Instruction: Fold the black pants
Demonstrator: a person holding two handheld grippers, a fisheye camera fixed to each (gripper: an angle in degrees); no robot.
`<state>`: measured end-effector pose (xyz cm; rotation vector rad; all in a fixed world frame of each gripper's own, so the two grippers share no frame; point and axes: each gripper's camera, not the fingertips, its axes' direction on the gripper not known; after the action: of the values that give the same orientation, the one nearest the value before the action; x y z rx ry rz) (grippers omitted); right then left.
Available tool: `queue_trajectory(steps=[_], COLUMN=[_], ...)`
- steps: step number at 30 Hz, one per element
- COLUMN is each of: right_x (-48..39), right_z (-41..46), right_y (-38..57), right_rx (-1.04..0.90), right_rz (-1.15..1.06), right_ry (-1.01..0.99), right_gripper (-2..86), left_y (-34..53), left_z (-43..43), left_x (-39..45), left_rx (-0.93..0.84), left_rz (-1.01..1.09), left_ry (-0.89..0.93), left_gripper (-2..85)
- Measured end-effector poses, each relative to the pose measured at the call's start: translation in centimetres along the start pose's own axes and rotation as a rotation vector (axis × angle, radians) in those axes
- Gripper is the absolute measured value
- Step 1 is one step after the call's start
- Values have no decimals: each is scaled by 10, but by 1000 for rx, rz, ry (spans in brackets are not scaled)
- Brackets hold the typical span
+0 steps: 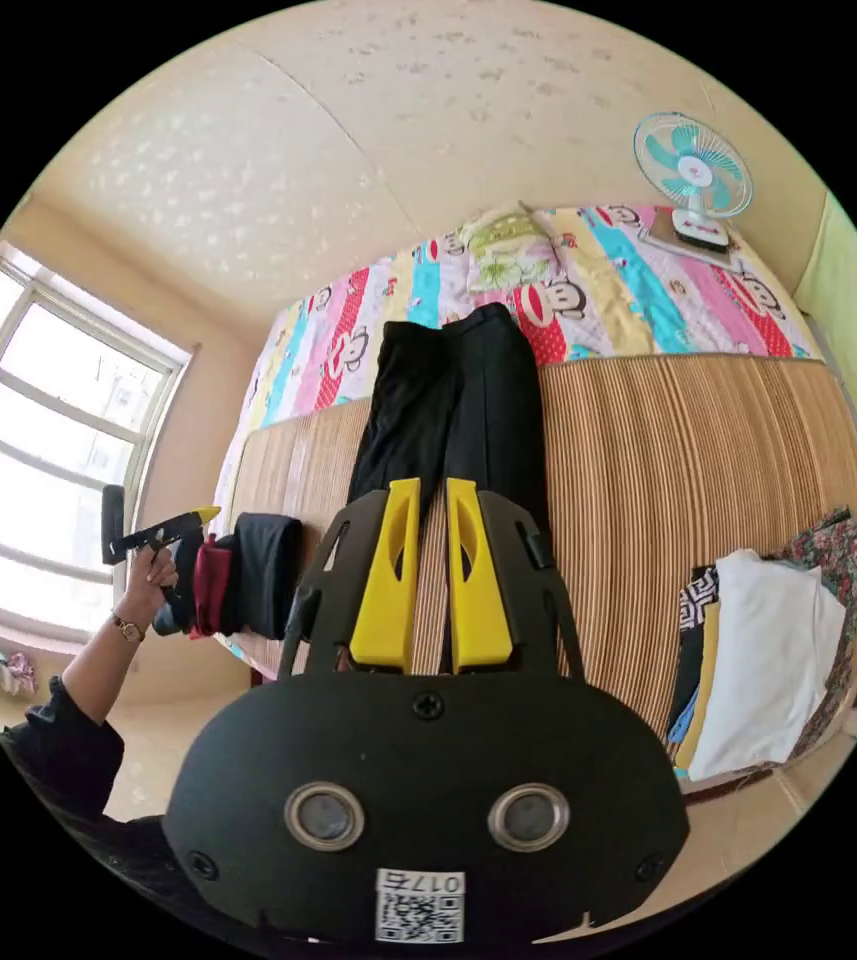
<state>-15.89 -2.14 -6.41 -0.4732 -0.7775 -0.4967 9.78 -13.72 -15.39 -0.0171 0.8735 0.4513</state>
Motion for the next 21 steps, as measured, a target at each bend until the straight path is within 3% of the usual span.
queue_trajectory(steps=[2,7,10,12,16,21], right_x=[36,127,194,228,281,320], right_z=[76,112,88,70,32,18], right_y=[57,146,187,209,250,267], right_rx=[-182,-359,-384,-399,-439,-474], right_rz=[-22,135,261,307,341,393], right_ry=[50,136,266,313,218,142], right_gripper=[55,75,81,84,101,102], left_y=[75,186,232,258,279,273], left_z=[78,146,153,147,104,24], left_x=[-56,-94,-109,-115,-128,-141], left_rx=[-215,-434,-476,-454,-433,-360], left_rz=[-97,-117,-206,-244,-372,-537], left_ry=[-33,-114,-292,-266,-176,-283], left_gripper=[102,106,68,41,26,25])
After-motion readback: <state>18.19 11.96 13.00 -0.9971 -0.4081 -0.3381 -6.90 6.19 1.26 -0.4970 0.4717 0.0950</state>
